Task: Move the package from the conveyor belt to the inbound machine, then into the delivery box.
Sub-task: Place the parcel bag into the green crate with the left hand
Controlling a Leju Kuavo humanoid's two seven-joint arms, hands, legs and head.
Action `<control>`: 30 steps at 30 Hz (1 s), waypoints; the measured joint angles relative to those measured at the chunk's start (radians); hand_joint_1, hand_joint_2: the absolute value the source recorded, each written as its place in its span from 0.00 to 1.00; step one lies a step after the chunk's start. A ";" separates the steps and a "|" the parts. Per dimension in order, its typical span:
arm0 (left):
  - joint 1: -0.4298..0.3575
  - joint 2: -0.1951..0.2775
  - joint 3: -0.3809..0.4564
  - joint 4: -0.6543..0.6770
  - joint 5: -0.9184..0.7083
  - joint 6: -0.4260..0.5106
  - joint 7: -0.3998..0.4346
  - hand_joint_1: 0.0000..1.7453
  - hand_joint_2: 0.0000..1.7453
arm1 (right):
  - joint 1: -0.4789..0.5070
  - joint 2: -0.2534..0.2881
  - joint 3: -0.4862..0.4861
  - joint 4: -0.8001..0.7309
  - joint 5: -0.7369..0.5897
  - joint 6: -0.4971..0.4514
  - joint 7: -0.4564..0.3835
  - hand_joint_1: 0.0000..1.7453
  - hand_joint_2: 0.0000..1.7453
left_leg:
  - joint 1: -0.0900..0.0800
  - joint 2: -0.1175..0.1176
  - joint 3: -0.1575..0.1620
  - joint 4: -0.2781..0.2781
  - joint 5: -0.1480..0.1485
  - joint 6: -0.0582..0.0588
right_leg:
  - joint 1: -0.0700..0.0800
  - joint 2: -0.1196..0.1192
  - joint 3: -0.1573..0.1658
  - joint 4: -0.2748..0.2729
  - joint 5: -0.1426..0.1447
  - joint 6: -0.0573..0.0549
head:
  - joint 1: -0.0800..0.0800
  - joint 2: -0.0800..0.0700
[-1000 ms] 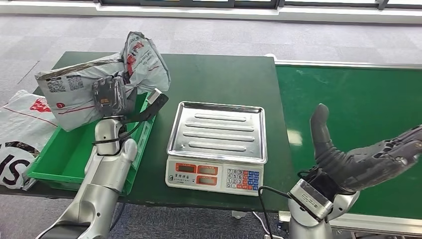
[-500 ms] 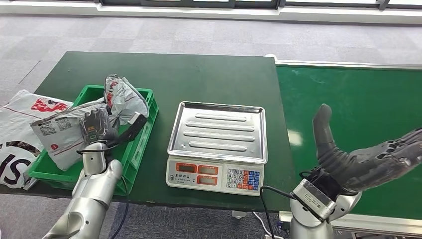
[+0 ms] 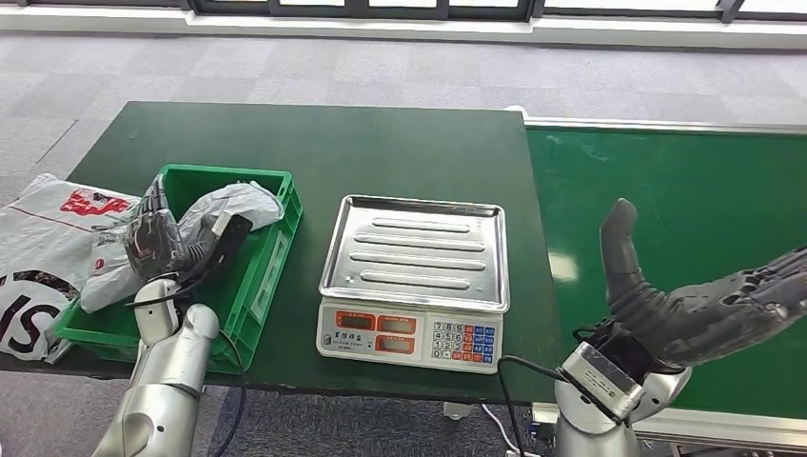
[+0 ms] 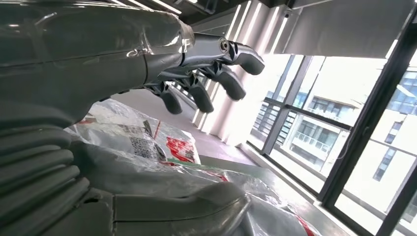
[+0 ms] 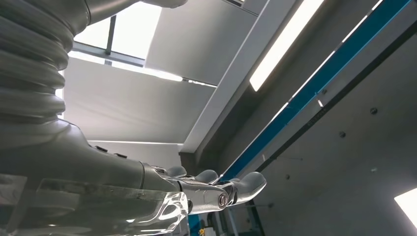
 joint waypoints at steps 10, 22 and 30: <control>0.051 -0.061 0.109 -0.116 0.032 0.000 -0.133 0.00 0.00 | 0.000 0.000 0.000 0.004 -0.002 0.000 0.000 0.00 1.00 | 0.000 0.000 -0.004 0.000 0.000 0.000 | 0.000 0.000 -0.003 0.000 0.000 0.000 | 0.000 0.000; 0.073 -0.110 0.186 -0.194 0.070 0.000 -0.220 0.00 0.00 | 0.000 0.000 -0.001 0.014 -0.003 0.000 0.000 0.00 1.00 | 0.000 0.000 -0.007 0.000 0.000 0.000 | 0.000 0.000 -0.006 0.000 0.000 0.000 | 0.000 0.000; 0.078 -0.135 0.194 -0.215 0.197 0.000 -0.346 0.00 1.00 | 0.001 0.000 -0.005 0.020 -0.007 0.000 0.000 0.00 1.00 | 0.000 0.000 -0.007 0.001 0.000 0.000 | 0.000 0.000 -0.007 0.000 0.000 0.000 | 0.000 0.000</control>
